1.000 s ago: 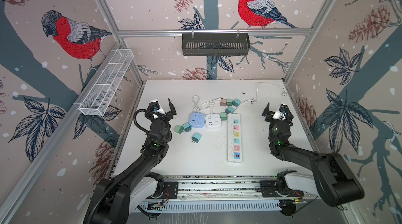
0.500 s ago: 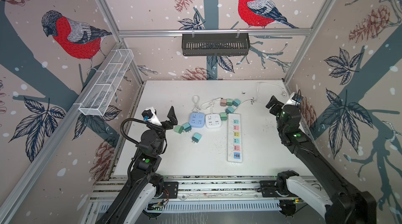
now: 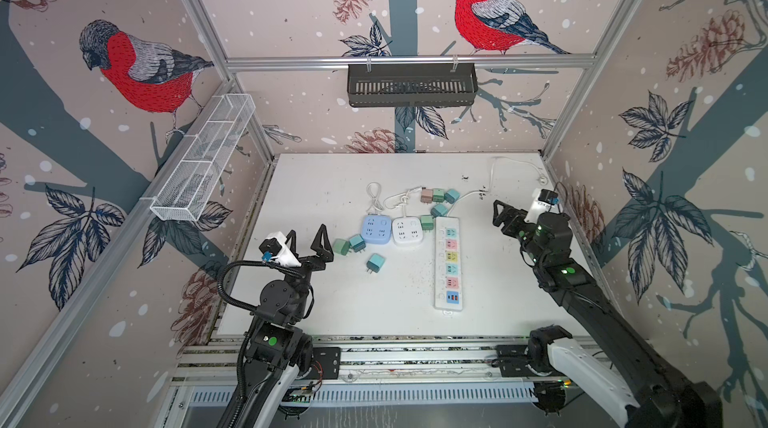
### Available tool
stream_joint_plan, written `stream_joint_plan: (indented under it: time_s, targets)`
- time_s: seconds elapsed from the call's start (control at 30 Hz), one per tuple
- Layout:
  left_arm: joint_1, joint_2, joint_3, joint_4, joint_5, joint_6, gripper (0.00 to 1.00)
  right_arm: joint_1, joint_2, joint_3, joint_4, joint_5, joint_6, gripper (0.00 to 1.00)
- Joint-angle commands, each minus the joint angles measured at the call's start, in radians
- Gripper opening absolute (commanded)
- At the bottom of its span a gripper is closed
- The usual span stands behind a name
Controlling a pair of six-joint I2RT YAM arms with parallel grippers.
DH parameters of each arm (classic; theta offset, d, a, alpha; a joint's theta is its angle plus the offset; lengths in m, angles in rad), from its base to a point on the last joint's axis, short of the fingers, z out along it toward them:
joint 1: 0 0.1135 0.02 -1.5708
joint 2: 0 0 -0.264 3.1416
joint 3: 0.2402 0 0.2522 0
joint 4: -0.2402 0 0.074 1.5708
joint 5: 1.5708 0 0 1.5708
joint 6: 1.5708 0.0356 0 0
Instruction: Insert the plug
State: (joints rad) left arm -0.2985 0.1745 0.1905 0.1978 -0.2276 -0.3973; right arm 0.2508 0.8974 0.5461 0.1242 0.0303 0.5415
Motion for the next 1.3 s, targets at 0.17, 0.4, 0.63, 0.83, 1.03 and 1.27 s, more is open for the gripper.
stream_joint_plan:
  time_s: [0.17, 0.4, 0.63, 0.83, 1.03, 1.27]
  targets:
    - [0.001, 0.149, 0.014, 0.056, 0.225, -0.166, 0.84, 0.112, 0.168, 0.040, -0.032, 0.051, -0.057, 0.79]
    - [-0.136, 0.534, 0.040, 0.303, 0.330, -0.289, 0.68, -0.021, 0.210, -0.054, 0.088, 0.037, -0.018, 0.60]
    - [-0.488, 0.868, 0.187, 0.384, 0.110, -0.250, 0.67, -0.192, 0.259, -0.114, 0.167, 0.021, 0.032, 0.50]
    - [-0.557, 1.123, 0.307, 0.471, 0.172, -0.276, 0.64, -0.237, 0.340, -0.154, 0.294, 0.061, 0.068, 0.46]
    - [-0.592, 1.321, 0.426, 0.490, 0.229, -0.296, 0.63, -0.239, 0.387, -0.121, 0.280, -0.032, 0.050, 0.41]
    - [-0.618, 1.504, 0.547, 0.509, 0.251, -0.310, 0.64, -0.141, 0.448, 0.032, 0.169, -0.158, 0.022, 0.36]
